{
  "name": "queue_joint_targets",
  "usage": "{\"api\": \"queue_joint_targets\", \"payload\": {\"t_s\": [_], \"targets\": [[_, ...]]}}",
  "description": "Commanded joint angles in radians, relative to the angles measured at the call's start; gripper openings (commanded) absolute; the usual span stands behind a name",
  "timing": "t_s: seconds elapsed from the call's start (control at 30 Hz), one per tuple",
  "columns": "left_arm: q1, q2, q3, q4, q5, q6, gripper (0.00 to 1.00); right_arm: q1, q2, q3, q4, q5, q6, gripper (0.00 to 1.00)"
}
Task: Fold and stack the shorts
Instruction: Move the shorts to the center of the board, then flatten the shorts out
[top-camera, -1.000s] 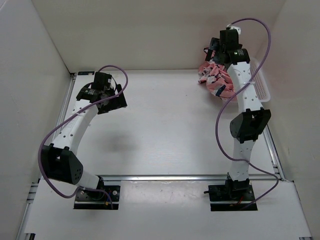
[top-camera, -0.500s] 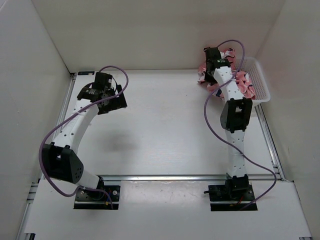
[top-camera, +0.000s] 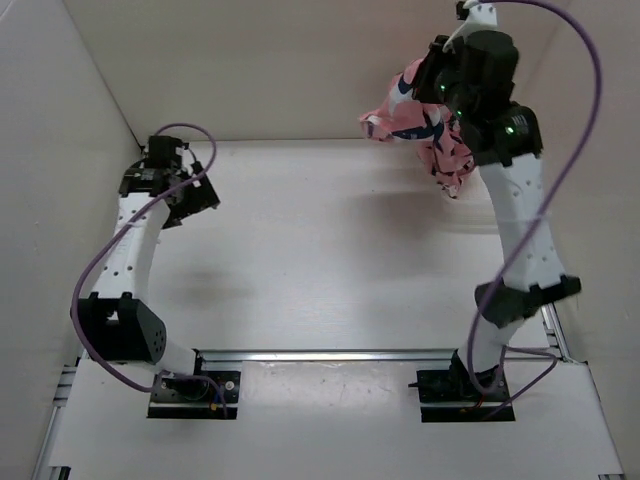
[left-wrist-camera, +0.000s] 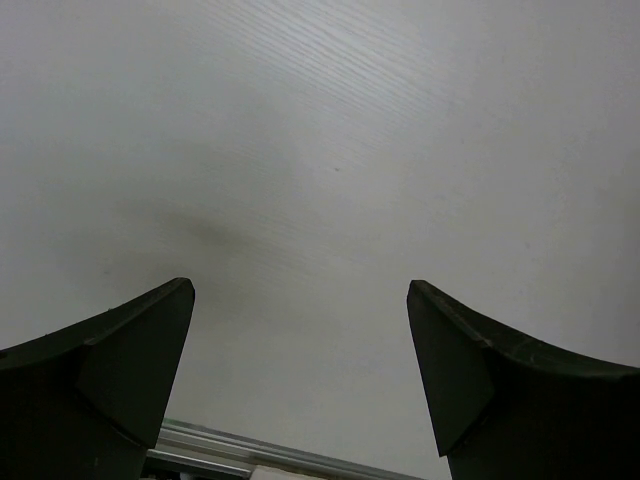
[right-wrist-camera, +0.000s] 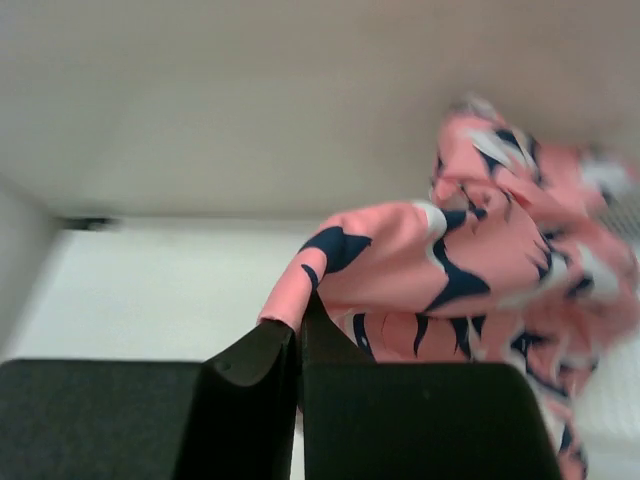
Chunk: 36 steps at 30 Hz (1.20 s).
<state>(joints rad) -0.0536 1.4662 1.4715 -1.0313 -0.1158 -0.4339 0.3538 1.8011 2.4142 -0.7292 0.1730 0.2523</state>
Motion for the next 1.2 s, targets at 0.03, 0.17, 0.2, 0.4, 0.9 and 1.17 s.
{"api": "queue_joint_targets", "payload": {"t_s": [0.03,0.17,0.2,0.4,0.9,1.17], "targets": [[0.147,-0.096,0.125,-0.081,0.047,0.010,1.00,0.092,-0.094,-0.183,0.034,-0.242,-0.025,0.00],[0.192,-0.107,0.176,-0.122,0.047,0.020,1.00,0.246,-0.126,-0.484,0.115,-0.318,0.040,0.06],[0.204,-0.107,0.176,-0.122,0.047,0.020,1.00,0.287,-0.126,-0.574,0.138,-0.338,0.041,0.13],[0.204,-0.127,0.144,-0.113,0.166,0.030,1.00,0.539,-0.017,-0.570,0.090,-0.325,0.039,0.76],[-0.046,0.033,-0.266,0.175,0.320,-0.037,0.99,-0.137,-0.532,-1.485,0.261,-0.481,0.477,0.77],[-0.092,0.342,-0.120,0.212,0.254,-0.066,0.99,-0.203,-0.534,-1.751,0.576,-0.454,0.731,0.74]]}}
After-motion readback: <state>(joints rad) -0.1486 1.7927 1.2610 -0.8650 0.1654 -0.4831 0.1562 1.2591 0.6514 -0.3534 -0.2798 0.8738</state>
